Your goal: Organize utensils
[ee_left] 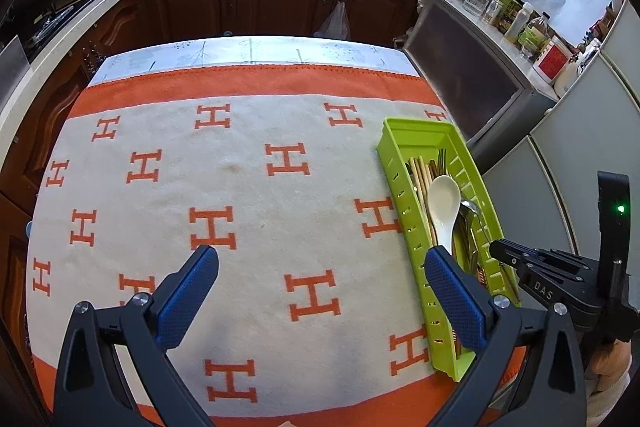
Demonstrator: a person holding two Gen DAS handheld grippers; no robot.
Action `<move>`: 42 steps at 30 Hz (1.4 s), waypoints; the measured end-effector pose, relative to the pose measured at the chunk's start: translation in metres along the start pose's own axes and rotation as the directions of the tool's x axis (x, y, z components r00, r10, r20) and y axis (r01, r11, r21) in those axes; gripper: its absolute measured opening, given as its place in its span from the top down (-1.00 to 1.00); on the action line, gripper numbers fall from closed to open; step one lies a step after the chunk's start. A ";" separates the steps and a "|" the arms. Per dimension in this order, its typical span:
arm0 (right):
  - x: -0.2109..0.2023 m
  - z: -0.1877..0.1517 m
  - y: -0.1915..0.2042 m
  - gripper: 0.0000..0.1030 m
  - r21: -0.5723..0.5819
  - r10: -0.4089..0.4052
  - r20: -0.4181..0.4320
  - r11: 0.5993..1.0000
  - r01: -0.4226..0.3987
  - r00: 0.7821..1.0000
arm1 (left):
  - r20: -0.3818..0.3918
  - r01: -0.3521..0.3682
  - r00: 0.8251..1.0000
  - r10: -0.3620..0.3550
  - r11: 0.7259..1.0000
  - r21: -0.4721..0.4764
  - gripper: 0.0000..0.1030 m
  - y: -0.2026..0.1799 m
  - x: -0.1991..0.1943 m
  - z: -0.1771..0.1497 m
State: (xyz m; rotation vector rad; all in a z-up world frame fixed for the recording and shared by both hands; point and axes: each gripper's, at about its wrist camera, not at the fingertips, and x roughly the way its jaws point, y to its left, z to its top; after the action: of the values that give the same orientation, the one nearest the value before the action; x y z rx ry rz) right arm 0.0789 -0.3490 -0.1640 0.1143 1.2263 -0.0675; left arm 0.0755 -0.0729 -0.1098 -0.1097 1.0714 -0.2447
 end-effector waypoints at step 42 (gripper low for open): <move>-0.153 -0.090 0.093 -0.18 -0.053 0.069 0.314 0.997 -0.055 0.947 | 0.210 -0.197 0.960 0.184 0.980 0.040 -0.98 -0.001 -0.118 -0.052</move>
State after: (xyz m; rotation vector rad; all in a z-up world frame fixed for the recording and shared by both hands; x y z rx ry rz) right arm -0.0465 -0.2466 -0.0456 0.1002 0.9024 -0.0035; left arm -0.0236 -0.0428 -0.0338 0.0226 0.8614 -0.0888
